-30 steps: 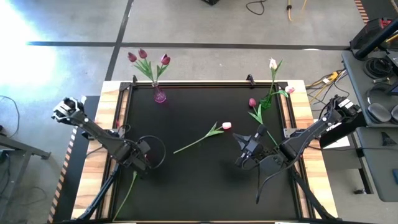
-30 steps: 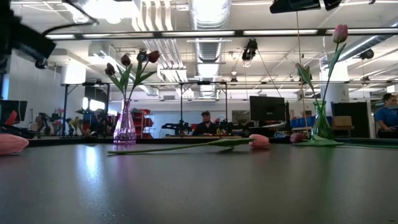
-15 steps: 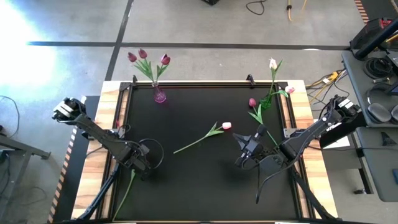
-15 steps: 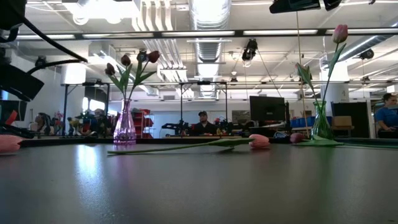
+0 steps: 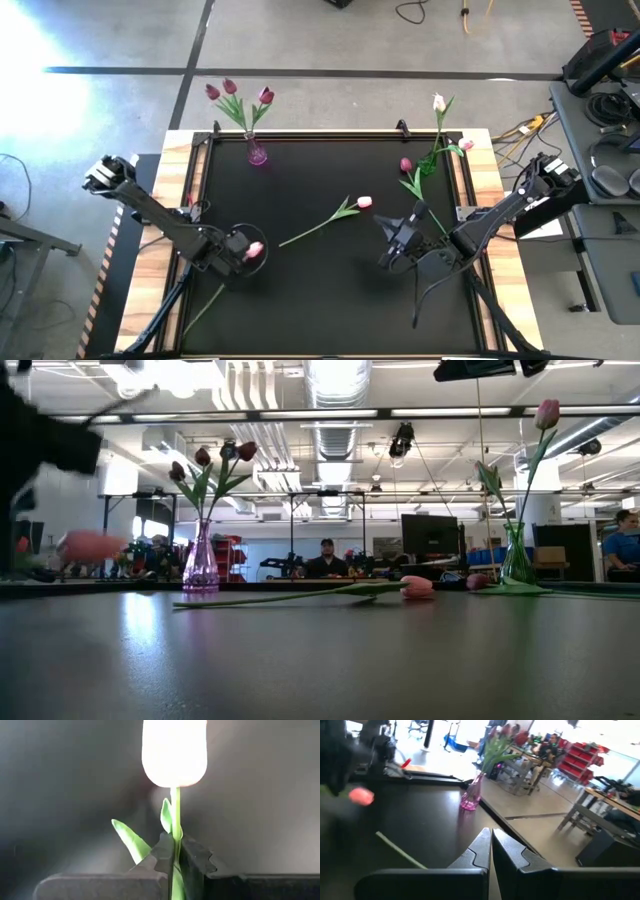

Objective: Sort flowers into vase by color
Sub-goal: Put the pink flower into the green vase

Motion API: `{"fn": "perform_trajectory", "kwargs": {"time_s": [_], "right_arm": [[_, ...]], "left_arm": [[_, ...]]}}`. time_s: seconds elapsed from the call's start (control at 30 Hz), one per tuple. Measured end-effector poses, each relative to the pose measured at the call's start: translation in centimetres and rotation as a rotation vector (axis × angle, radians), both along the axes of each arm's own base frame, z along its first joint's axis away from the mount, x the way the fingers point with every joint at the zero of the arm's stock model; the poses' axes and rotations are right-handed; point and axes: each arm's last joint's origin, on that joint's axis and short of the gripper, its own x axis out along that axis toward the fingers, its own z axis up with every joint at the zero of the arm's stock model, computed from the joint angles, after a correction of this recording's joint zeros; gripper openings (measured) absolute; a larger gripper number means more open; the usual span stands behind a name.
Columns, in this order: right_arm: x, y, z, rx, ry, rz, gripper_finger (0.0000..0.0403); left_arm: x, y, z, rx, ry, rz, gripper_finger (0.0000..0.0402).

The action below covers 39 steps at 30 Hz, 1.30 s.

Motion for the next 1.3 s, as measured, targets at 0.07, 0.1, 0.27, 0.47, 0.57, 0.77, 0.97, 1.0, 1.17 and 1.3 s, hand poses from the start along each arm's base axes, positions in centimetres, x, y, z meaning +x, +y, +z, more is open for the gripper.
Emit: {"fn": "perform_trajectory", "kwargs": {"time_s": [0.07,0.1,0.27,0.47,0.57,0.77,0.97,1.0,1.17,1.3], "right_arm": [[0.0,0.1,-0.1,-0.001,0.019,0.027,0.0009],[0.0,0.1,-0.1,-0.003,0.028,0.039,0.0009],[0.1,0.1,-0.1,0.019,0.021,0.051,0.0009],[0.6,0.7,-1.0,0.060,0.068,0.150,0.0009],[1.3,1.2,-1.9,0.066,0.076,0.166,0.0010],[3.6,2.5,-4.2,0.072,0.023,0.171,0.0033],[6.4,3.0,-5.3,0.112,-0.127,0.262,0.0082],[6.9,2.9,-5.4,0.125,-0.165,0.276,0.0091],[8.4,1.6,-5.8,0.133,-0.247,0.294,0.0128],[9.5,0.2,-5.4,0.183,-0.279,0.344,0.0141]], "left_arm": [[1.0,-0.4,1.9,0.080,-0.123,-0.028,0.0006],[1.5,-0.6,2.9,0.129,-0.194,-0.047,0.0005],[3.7,-1.3,7.2,0.385,-0.484,-0.155,0.0002],[5.8,-1.7,8.6,0.529,-0.715,-0.272,0.0001],[6.8,-1.5,8.4,0.539,-0.855,-0.331,0.0001],[7.8,0.7,7.5,0.512,-1.187,-0.428,0.0000],[8.6,3.6,7.9,0.549,-1.347,-0.491,0.0000],[8.7,3.9,8.0,0.549,-1.357,-0.501,0.0000],[9.4,5.0,8.9,0.578,-1.385,-0.540,0.0000],[9.5,5.3,9.2,0.601,-1.388,-0.545,0.0000]]}}
